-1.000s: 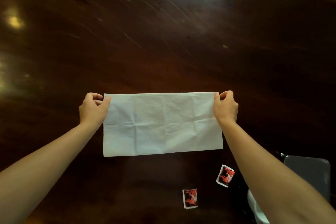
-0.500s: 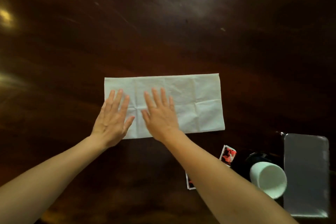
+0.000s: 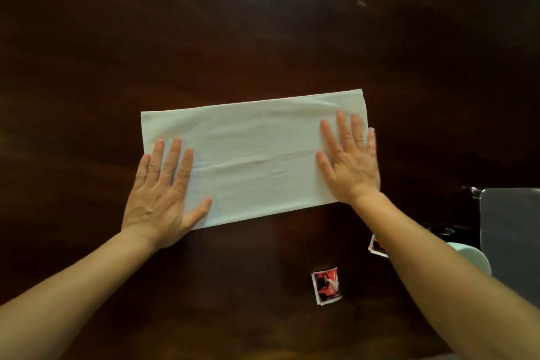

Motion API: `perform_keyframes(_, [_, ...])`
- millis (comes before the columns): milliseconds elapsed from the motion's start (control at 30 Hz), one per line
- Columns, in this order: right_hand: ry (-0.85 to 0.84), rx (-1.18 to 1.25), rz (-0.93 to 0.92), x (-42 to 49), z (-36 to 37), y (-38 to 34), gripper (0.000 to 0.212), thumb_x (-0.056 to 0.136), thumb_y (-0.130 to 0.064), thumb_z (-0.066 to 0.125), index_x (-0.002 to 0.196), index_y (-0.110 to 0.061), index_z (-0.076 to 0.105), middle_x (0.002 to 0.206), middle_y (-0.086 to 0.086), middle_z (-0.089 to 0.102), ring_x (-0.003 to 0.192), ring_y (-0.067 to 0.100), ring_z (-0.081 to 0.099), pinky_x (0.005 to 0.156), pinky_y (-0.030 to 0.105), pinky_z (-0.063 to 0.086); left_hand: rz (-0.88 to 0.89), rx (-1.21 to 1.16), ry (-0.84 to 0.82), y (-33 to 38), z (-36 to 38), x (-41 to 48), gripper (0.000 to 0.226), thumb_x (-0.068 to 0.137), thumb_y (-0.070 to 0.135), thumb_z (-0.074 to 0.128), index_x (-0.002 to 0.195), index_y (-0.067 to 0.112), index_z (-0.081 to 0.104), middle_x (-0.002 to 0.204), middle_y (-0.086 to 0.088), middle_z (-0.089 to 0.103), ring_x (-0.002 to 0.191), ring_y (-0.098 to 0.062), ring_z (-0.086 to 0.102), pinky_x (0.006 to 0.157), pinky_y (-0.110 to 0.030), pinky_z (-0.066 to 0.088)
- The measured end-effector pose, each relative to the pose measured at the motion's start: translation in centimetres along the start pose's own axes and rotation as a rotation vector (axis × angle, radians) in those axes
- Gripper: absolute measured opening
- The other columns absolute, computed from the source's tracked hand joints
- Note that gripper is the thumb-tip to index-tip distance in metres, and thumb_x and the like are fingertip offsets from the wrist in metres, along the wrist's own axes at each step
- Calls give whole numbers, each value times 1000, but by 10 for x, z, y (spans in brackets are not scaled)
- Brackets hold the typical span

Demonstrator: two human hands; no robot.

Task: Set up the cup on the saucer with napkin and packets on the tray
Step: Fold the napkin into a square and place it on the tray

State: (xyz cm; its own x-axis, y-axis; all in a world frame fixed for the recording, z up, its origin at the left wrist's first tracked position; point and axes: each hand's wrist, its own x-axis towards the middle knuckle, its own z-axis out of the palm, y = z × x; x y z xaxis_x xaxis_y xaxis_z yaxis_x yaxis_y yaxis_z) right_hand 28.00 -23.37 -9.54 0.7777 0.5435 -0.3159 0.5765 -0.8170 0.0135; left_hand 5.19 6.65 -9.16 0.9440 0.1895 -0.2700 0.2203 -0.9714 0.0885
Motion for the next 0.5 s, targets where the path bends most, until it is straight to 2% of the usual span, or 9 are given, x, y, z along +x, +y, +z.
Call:
perform_keyframes(167, [-25,-8,72,-1,-5,25,68,98,-58,14,157,-34,-7,167,1,-13,153,26,-13,123,52,-4,12,-7,29,0,-2,1,100,85,72,29,159,8,8,167,-16,-4,153,-39,-6,123,-56,10])
perform_keyframes(367, [-115,28,160,4,-16,13,70,98,-62,8,152,-31,-23,163,-5,-29,150,20,-25,122,55,-6,5,4,28,-1,-1,0,101,85,74,27,159,10,6,167,-14,-7,153,-37,-8,124,-55,9])
perform_keyframes(433, [-128,81,267,1,-24,6,79,96,-67,17,156,-27,-17,165,-2,-22,152,21,-18,121,57,1,3,6,28,-1,0,-1,100,85,75,26,159,10,5,167,-14,-7,153,-37,-8,124,-55,9])
perform_keyframes(500, [-84,178,443,-5,-34,0,91,92,-71,34,158,-20,-2,168,5,-2,153,30,2,115,59,20,3,4,34,0,1,0,100,85,75,25,159,10,4,167,-14,-7,153,-37,-9,124,-55,9])
